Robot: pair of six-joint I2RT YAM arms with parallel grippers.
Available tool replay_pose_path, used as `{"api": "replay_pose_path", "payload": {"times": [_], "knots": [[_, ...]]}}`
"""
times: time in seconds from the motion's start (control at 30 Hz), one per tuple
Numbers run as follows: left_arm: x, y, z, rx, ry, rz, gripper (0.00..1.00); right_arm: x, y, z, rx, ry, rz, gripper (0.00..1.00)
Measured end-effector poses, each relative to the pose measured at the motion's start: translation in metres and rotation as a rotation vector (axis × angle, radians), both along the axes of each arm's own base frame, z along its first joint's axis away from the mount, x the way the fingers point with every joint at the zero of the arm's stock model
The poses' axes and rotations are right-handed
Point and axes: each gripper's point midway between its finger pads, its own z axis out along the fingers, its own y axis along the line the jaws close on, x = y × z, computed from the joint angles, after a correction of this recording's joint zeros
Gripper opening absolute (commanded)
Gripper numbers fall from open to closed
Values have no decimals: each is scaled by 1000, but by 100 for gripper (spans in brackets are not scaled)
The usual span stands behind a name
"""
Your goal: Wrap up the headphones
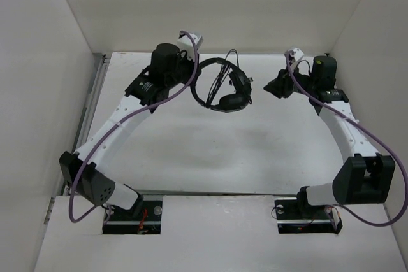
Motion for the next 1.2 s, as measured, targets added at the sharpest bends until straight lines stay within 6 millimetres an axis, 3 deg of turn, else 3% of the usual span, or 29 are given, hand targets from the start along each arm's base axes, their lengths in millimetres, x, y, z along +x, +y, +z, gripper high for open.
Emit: {"api": "replay_pose_path", "payload": {"times": [0.3, 0.5, 0.73, 1.2], "knots": [[48, -8, -107, 46, 159, 111, 0, -25, 5, 52, 125, -97, -49, 34], [69, -14, -165, 59, 236, 182, 0, -30, -2, 41, 142, -73, -93, 35], [85, -19, -207, 42, 295, 256, 0, -34, -19, 22, 153, -22, -159, 35], [106, -18, -280, 62, 401, 334, 0, -38, -43, 32, 167, -53, -239, 36]]}}
